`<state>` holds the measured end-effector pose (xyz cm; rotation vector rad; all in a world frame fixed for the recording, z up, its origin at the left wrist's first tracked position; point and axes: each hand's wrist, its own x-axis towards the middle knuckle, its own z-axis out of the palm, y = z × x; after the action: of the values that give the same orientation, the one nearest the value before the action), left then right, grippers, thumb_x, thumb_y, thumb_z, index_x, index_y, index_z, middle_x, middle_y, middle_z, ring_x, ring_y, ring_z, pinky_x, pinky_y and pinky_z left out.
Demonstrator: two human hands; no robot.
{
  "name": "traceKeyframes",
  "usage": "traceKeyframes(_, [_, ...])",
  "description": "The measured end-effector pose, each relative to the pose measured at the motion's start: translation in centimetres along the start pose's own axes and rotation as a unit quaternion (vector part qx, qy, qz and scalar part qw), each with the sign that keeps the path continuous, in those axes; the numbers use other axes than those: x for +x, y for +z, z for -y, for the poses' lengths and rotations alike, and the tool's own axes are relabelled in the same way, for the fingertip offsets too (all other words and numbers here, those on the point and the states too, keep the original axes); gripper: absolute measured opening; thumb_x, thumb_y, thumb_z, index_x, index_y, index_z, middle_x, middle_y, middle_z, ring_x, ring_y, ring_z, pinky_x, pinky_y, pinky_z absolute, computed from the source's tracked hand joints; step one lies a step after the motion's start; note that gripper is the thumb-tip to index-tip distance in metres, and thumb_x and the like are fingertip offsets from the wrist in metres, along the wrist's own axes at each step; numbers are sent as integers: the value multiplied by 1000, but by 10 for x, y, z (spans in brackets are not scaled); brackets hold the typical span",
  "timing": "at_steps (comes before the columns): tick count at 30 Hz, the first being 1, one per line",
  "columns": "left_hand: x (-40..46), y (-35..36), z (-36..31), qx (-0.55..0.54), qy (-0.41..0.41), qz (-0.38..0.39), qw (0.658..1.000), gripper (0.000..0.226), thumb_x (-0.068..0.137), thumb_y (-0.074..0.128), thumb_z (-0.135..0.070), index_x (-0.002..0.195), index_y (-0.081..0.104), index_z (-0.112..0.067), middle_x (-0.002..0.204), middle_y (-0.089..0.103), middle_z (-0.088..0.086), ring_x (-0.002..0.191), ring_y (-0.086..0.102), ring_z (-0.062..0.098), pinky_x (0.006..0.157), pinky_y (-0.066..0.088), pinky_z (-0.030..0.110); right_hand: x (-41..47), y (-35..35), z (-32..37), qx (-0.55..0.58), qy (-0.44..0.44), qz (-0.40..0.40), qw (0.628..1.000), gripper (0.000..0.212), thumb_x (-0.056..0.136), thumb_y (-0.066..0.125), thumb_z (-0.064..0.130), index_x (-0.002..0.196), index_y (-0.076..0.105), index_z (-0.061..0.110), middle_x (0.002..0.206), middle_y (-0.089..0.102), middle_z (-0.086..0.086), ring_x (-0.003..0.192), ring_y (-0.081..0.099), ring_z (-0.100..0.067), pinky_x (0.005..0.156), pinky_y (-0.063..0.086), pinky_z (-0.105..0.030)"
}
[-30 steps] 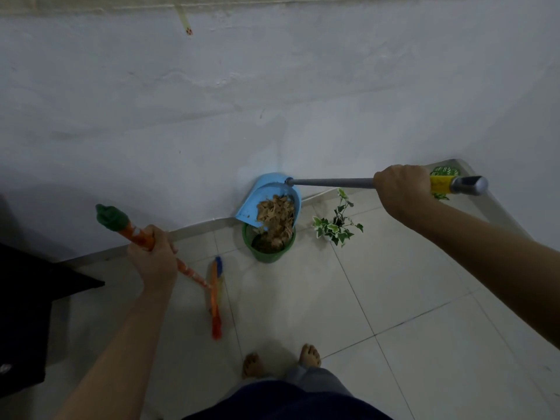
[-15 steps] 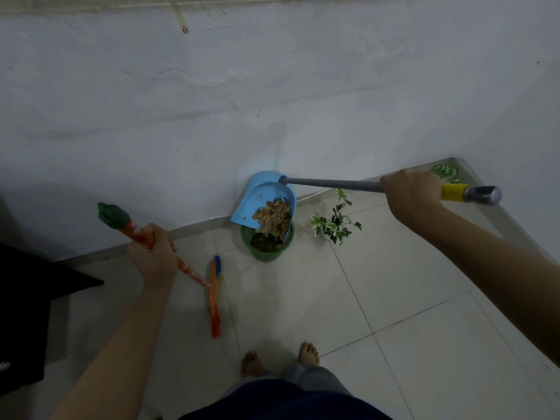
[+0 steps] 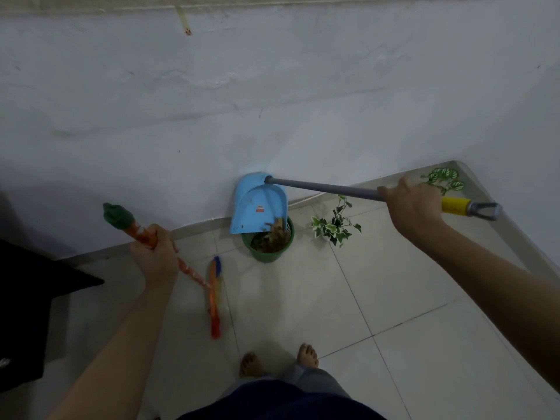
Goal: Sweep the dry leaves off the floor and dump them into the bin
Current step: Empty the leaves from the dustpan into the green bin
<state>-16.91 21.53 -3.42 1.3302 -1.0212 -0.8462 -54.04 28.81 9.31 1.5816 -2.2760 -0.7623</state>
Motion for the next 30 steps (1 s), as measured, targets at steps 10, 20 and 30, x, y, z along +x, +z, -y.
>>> traceKeyframes(10, [-1, -4, 1, 2, 8, -15, 1000, 38, 90, 41, 5, 57, 39, -14, 44, 47, -11, 40, 45, 0, 42, 40, 14, -2, 0, 5, 11, -4, -10, 1000, 43, 89, 53, 15, 129, 43, 26, 104, 54, -5, 87, 63, -23, 59, 39, -29])
traceKeyframes(20, [3, -4, 9, 4, 19, 13, 1000, 41, 90, 43, 8, 56, 37, -14, 43, 48, -13, 40, 46, 1, 41, 40, 14, -10, -4, 14, -1, -16, -18, 1000, 45, 89, 52, 16, 131, 41, 28, 108, 53, -4, 86, 63, -22, 59, 38, -28])
traceKeyframes(30, [10, -12, 14, -1, 28, 30, 999, 35, 87, 44, 11, 60, 38, -11, 51, 45, -6, 45, 46, 2, 46, 42, 15, -4, -16, 19, 13, -4, -17, 1000, 43, 89, 52, 15, 129, 43, 28, 104, 53, -5, 83, 63, -23, 58, 38, -28])
